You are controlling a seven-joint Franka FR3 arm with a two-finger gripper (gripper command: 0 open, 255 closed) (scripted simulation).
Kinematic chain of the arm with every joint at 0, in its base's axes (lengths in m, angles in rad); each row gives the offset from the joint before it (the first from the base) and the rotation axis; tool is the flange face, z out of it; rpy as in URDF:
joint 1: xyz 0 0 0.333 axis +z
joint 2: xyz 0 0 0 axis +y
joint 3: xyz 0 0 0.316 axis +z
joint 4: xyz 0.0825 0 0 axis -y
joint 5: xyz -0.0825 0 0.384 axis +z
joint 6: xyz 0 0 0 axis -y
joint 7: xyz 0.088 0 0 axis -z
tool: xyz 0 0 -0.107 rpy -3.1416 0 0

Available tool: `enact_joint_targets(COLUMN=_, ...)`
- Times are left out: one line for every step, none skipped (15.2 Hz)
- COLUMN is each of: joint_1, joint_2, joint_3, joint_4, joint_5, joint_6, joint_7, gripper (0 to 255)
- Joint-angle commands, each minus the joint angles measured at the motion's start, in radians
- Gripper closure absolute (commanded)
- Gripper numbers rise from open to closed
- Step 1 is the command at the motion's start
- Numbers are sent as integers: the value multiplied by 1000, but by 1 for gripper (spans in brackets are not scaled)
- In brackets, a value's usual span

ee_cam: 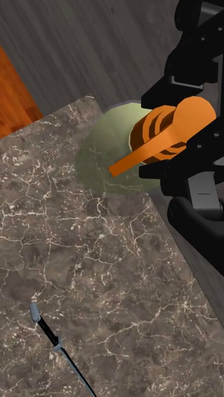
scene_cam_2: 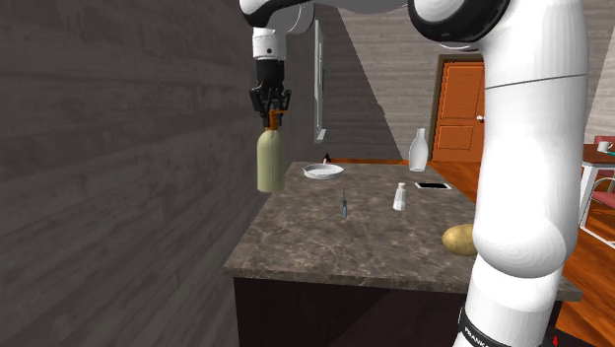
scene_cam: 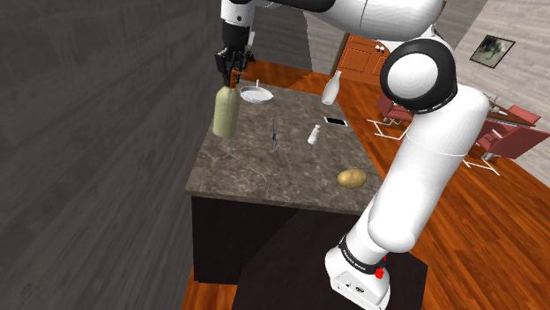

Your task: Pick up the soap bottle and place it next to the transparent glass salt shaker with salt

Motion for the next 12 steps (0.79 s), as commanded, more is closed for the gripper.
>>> enact_joint_targets(joint_1=-1, joint_2=6, joint_3=0, joint_4=35, joint_5=0, joint_6=-29, joint_7=-1, gripper=255)
enact_joint_targets(joint_1=-1, joint_2=10, joint_3=0, joint_4=54, joint_5=0, joint_6=-44, joint_7=-1, gripper=255)
enact_joint_targets(joint_1=-1, joint_2=15, joint_3=0, joint_4=74, joint_5=0, joint_6=-60, joint_7=0, gripper=255)
enact_joint_targets(joint_1=-1, joint_2=19, joint_3=-1, joint_4=94, joint_5=0, joint_6=-75, joint_7=0, gripper=255)
enact_joint_targets(joint_1=-1, joint_2=25, joint_3=-1, joint_4=115, joint_5=0, joint_6=-91, joint_7=0, gripper=255)
enact_joint_targets(joint_1=-1, joint_2=30, joint_3=-1, joint_4=137, joint_5=0, joint_6=-107, joint_7=0, gripper=255)
enact_joint_targets(joint_1=-1, joint_2=36, joint_3=-1, joint_4=159, joint_5=0, joint_6=-123, joint_7=0, gripper=255)
enact_joint_targets(joint_1=-1, joint_2=43, joint_3=-1, joint_4=182, joint_5=0, joint_6=-140, joint_7=1, gripper=255)
enact_joint_targets(joint_1=-1, joint_2=50, joint_3=-1, joint_4=206, joint_5=1, joint_6=-156, joint_7=1, gripper=255)
enact_joint_targets(joint_1=-1, joint_2=57, joint_3=-1, joint_4=231, joint_5=1, joint_6=-174, joint_7=1, gripper=255)
enact_joint_targets(joint_1=-1, joint_2=66, joint_3=-1, joint_4=257, joint_5=1, joint_6=-191, joint_7=1, gripper=255)
enact_joint_targets(joint_1=-2, joint_2=74, joint_3=-1, joint_4=284, joint_5=1, joint_6=-209, joint_7=1, gripper=255)
